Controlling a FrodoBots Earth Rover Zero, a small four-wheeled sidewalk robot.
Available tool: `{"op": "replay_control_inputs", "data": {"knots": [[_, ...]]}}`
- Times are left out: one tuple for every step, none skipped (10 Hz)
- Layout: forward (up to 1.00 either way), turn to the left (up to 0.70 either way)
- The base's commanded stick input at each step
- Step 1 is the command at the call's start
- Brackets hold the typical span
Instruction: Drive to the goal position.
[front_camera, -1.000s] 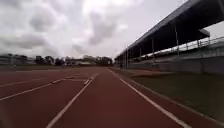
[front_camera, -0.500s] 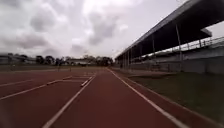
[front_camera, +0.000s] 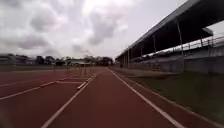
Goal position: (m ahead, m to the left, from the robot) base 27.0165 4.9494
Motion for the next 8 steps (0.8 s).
{"op": "replay_control_inputs", "data": {"knots": [[0.70, 0.00], [0.70, 0.00], [0.70, 0.04], [0.70, 0.13], [0.70, 0.05], [0.70, 0.00], [0.70, 0.00], [0.70, 0.08]]}}
